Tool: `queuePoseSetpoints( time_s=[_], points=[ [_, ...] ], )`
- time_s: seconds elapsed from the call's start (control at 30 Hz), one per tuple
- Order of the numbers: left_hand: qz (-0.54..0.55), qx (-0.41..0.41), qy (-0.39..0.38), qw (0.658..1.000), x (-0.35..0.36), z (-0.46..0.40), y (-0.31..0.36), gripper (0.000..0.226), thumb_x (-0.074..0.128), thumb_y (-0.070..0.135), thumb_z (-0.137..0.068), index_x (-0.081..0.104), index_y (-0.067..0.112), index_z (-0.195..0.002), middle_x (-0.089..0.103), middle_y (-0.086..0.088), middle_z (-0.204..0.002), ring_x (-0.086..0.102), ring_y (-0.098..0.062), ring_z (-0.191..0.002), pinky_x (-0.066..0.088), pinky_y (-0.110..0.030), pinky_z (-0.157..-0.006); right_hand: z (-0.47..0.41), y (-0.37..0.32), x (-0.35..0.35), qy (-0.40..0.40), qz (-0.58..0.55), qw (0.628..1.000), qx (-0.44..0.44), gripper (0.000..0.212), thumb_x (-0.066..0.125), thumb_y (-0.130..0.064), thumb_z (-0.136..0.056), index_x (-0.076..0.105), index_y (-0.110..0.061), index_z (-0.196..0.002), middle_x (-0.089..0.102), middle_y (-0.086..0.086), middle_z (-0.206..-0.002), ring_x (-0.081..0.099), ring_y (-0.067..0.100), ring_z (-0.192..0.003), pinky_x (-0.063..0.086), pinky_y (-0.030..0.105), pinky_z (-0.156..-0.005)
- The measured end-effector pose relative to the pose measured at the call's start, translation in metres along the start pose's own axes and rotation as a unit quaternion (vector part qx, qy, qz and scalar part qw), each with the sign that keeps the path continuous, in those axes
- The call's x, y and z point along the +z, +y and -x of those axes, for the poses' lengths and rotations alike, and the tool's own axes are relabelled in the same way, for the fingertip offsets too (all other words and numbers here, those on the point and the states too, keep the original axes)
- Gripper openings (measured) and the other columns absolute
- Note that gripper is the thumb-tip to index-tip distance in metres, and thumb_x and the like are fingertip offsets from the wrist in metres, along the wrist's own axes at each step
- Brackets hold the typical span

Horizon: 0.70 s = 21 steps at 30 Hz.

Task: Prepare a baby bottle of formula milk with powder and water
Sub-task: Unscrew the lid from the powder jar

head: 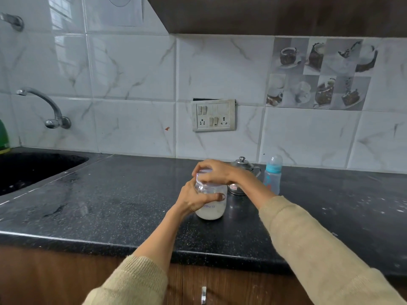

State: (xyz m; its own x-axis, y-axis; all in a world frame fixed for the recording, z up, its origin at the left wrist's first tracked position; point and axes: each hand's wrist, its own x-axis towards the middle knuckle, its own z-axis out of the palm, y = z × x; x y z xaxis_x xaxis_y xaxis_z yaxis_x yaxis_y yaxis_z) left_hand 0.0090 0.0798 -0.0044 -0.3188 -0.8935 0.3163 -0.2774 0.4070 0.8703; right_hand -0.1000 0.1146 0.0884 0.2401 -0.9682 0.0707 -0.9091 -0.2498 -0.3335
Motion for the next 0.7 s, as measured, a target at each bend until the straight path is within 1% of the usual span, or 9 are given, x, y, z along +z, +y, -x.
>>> queuePoseSetpoints(
  time_s=[0.07,0.13,0.2,0.27,0.43,0.5,0.57,0.63,0.7],
  points=[
    [0.009,0.003,0.0,1.0,0.0,0.001,0.001,0.072,0.08,0.054,-0.041,0.063,0.029,-0.107,0.069,0.008,-0.1,0.065,-0.009,-0.093,0.053,-0.024,-0.075,0.003,0.001,-0.009,-0.005,0.035,0.998,0.049,0.054,0.055,-0.061,-0.08,0.055,-0.031,-0.124,0.049,0.0,-0.135,0.048,0.021,-0.123,0.04,0.04,-0.1],
    [0.012,0.008,-0.003,1.0,-0.001,0.002,0.003,0.071,0.081,0.053,-0.042,0.062,0.033,-0.108,0.069,0.009,-0.1,0.065,-0.009,-0.094,0.053,-0.023,-0.075,0.008,-0.003,-0.017,-0.02,0.126,0.986,0.111,0.072,0.046,-0.076,-0.077,0.05,-0.029,-0.131,0.051,0.003,-0.133,0.053,0.023,-0.113,0.043,0.038,-0.091],
    [0.008,0.006,-0.004,1.0,-0.002,0.004,0.005,0.074,0.078,0.055,-0.04,0.061,0.035,-0.109,0.067,0.011,-0.1,0.063,-0.006,-0.094,0.049,-0.019,-0.071,0.007,-0.008,-0.022,-0.052,0.142,0.979,0.139,0.067,0.046,-0.072,-0.079,0.051,-0.027,-0.129,0.057,0.002,-0.123,0.059,0.022,-0.096,0.046,0.032,-0.077],
    [0.003,0.009,-0.007,1.0,-0.003,0.006,0.008,0.078,0.074,0.057,-0.038,0.061,0.035,-0.112,0.064,0.016,-0.099,0.059,-0.001,-0.092,0.045,-0.016,-0.069,0.007,-0.015,-0.024,-0.087,0.119,0.981,0.129,0.059,0.052,-0.061,-0.082,0.048,-0.028,-0.131,0.055,0.002,-0.125,0.062,0.023,-0.094,0.048,0.028,-0.068],
    [-0.001,-0.006,-0.004,1.0,-0.002,0.006,0.009,0.075,0.076,0.056,-0.038,0.058,0.03,-0.105,0.064,0.013,-0.099,0.061,-0.011,-0.094,0.047,-0.021,-0.072,0.006,-0.028,-0.031,-0.14,0.094,0.982,0.09,0.052,0.058,-0.032,-0.085,0.045,-0.034,-0.135,0.038,0.0,-0.14,0.043,0.021,-0.109,0.046,0.032,-0.08],
    [-0.002,-0.008,-0.004,1.0,-0.002,0.005,0.008,0.083,0.078,0.057,-0.039,0.055,0.027,-0.112,0.063,0.01,-0.104,0.06,-0.012,-0.097,0.047,-0.023,-0.075,0.005,-0.03,-0.035,-0.112,0.085,0.986,0.085,0.047,0.058,-0.046,-0.084,0.053,-0.032,-0.13,0.039,0.0,-0.14,0.045,0.022,-0.117,0.045,0.034,-0.092],
    [0.006,-0.015,-0.004,1.0,-0.002,0.004,0.006,0.088,0.078,0.057,-0.037,0.055,0.028,-0.117,0.063,0.007,-0.109,0.06,-0.013,-0.1,0.049,-0.024,-0.076,0.005,-0.032,-0.037,-0.079,0.141,0.98,0.116,0.064,0.054,-0.068,-0.078,0.051,-0.032,-0.131,0.039,0.001,-0.139,0.047,0.024,-0.12,0.043,0.04,-0.1],
    [0.012,-0.02,-0.005,1.0,-0.003,0.005,0.005,0.085,0.078,0.056,-0.037,0.056,0.029,-0.115,0.065,0.007,-0.108,0.061,-0.012,-0.099,0.051,-0.025,-0.077,0.003,-0.031,-0.038,-0.079,0.189,0.967,0.153,0.076,0.052,-0.075,-0.073,0.05,-0.027,-0.132,0.048,0.0,-0.135,0.057,0.023,-0.106,0.049,0.038,-0.094],
    [0.005,-0.017,-0.005,1.0,-0.003,0.004,0.005,0.081,0.078,0.056,-0.037,0.057,0.032,-0.112,0.065,0.007,-0.106,0.062,-0.012,-0.098,0.053,-0.028,-0.08,0.003,-0.031,-0.039,-0.093,0.186,0.966,0.154,0.067,0.057,-0.067,-0.075,0.054,-0.026,-0.127,0.054,0.0,-0.128,0.063,0.018,-0.087,0.054,0.03,-0.078]
  ],
)
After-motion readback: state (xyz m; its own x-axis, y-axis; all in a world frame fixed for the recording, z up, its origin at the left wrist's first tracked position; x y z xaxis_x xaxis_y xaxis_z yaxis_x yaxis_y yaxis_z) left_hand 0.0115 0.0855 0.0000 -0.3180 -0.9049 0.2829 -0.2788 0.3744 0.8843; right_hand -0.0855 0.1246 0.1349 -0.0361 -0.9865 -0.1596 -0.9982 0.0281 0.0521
